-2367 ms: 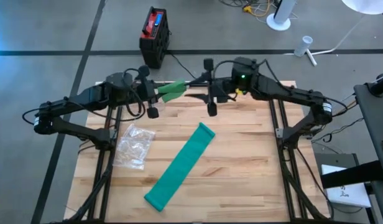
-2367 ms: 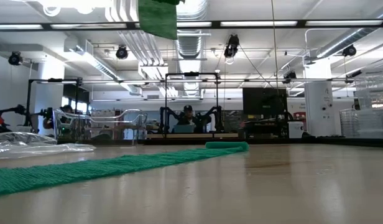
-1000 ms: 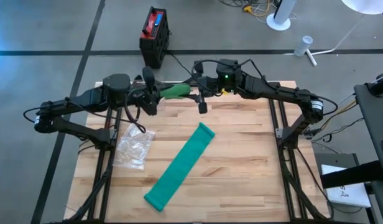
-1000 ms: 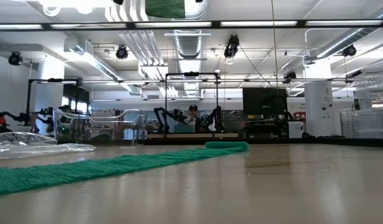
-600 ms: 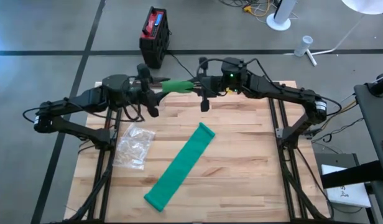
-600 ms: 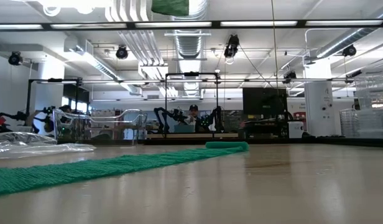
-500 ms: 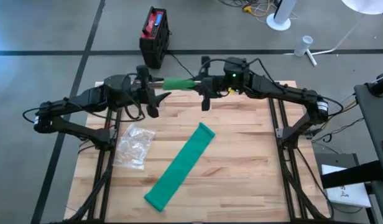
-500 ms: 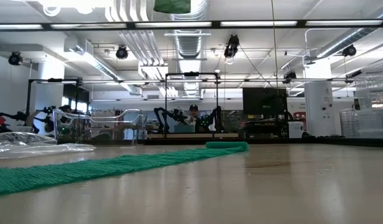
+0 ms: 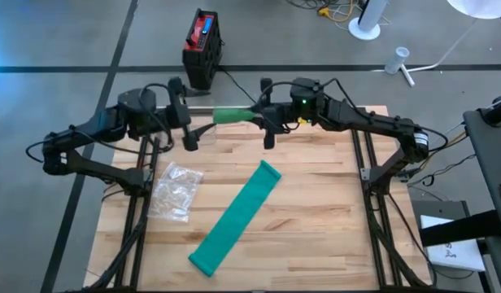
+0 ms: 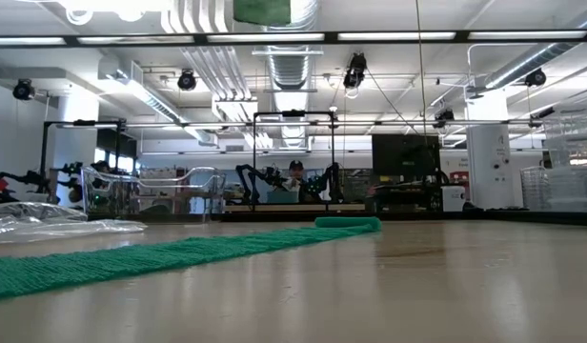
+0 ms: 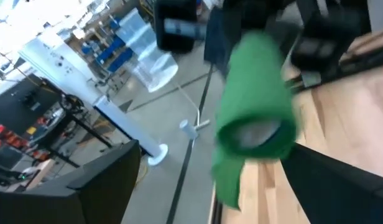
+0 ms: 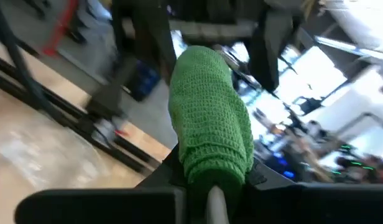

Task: Roll bandage
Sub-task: Roll the green bandage

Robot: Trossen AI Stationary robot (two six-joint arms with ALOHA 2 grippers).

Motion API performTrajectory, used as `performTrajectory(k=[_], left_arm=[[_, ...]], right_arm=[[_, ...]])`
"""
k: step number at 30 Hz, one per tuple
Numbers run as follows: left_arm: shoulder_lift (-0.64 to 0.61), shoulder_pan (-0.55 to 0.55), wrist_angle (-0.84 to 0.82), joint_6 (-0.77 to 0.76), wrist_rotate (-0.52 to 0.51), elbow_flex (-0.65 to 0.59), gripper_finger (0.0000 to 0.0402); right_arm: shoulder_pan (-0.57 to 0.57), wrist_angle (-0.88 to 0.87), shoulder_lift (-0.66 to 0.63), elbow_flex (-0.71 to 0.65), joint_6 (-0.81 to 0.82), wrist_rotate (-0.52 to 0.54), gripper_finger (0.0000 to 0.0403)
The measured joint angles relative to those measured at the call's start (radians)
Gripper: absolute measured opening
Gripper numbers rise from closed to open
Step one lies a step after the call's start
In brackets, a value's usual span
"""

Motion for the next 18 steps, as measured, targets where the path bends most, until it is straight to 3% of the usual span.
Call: performTrajectory(k=[6,10,13,18], left_arm=[[0.007,0.015,0.175,-0.006,0.056,-0.121,0.0345],[0.013,0.015,0.344,-0.029,0.119,-0.212,0.0299],[0.018,0.015,0.448,-0.061,0.158,-0.263,0.0223],[0.020,0.015,0.523,-0.100,0.159,-0.320,0.0033]], right_arm=[[0.000,0.026,-0.012,0.000,0.132,-0.139,0.0041],[0.003,0.030,-0.012,0.000,0.191,-0.155,0.0041],[0.000,0.032,-0.012,0.000,0.241,-0.150,0.0042],[0.000,0.042,-0.015,0.000,0.289,-0.145,0.0042]])
